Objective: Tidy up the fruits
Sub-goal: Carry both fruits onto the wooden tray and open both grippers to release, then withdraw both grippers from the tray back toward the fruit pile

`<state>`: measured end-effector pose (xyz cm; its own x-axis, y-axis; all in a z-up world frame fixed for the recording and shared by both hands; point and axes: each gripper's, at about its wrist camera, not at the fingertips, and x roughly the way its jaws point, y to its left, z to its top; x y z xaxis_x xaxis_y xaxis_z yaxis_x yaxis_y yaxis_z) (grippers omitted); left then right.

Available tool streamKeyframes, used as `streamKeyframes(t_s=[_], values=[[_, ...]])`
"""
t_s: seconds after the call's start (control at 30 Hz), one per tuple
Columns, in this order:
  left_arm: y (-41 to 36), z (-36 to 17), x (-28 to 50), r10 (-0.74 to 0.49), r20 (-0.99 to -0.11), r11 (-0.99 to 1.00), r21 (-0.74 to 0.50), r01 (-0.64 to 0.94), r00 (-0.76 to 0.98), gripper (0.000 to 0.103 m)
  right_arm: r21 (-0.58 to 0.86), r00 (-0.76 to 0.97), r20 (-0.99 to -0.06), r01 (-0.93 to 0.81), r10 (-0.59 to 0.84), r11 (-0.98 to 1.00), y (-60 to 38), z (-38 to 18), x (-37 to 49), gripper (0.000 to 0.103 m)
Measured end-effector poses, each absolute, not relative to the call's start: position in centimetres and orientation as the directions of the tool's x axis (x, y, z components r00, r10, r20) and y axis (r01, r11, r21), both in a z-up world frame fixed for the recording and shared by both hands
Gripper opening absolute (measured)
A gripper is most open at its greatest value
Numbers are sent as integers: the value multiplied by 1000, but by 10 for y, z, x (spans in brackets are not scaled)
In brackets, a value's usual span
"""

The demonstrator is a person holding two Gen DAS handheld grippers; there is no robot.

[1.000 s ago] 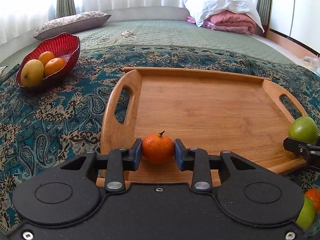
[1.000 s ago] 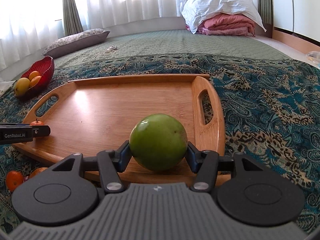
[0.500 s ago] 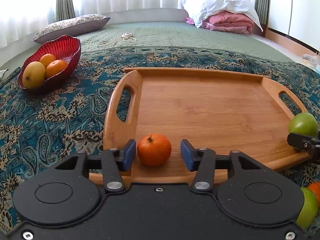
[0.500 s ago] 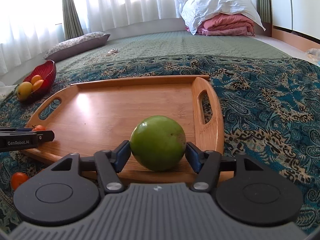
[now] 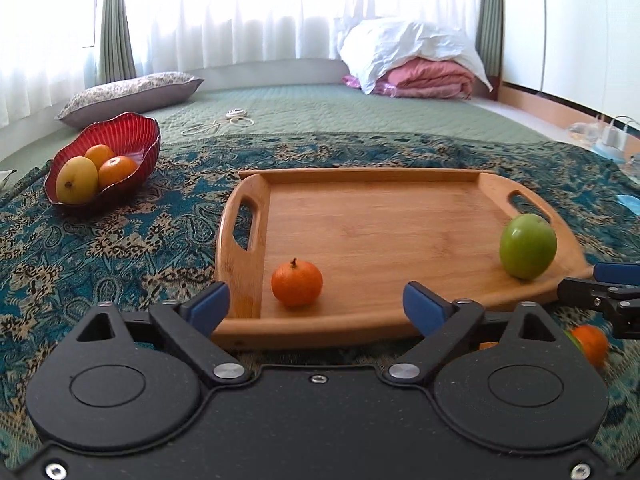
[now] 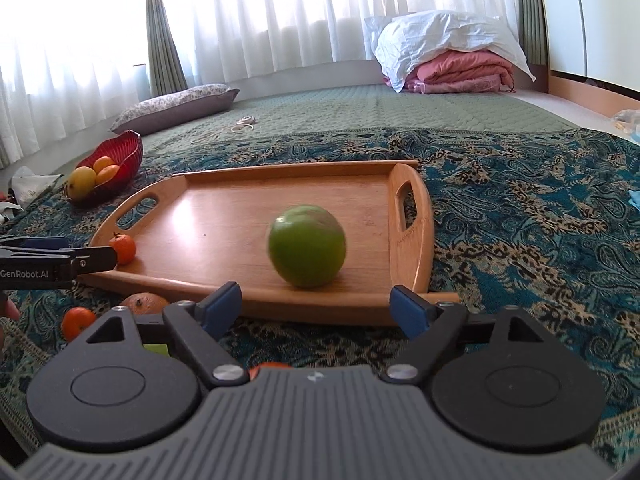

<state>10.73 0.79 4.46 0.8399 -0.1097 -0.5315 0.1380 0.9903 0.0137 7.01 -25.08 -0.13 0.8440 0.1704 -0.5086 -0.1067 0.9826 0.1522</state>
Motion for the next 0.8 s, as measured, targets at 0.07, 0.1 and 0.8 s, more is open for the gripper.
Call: streamKeyframes(t_s=[0.07, 0.1, 0.8], values=[[8, 43, 96, -125, -528, 988, 8, 152, 840, 97, 145, 852, -498, -101, 161, 984, -251, -3, 60, 90], [8, 42, 91, -129, -524, 988, 5, 154, 842, 98, 141, 857, -490, -101, 158, 985, -251, -4, 56, 90], [2, 11, 33, -136, -518, 985, 23, 173, 844, 70, 75, 876, -469, -85, 110, 994, -234, -29, 18, 86]])
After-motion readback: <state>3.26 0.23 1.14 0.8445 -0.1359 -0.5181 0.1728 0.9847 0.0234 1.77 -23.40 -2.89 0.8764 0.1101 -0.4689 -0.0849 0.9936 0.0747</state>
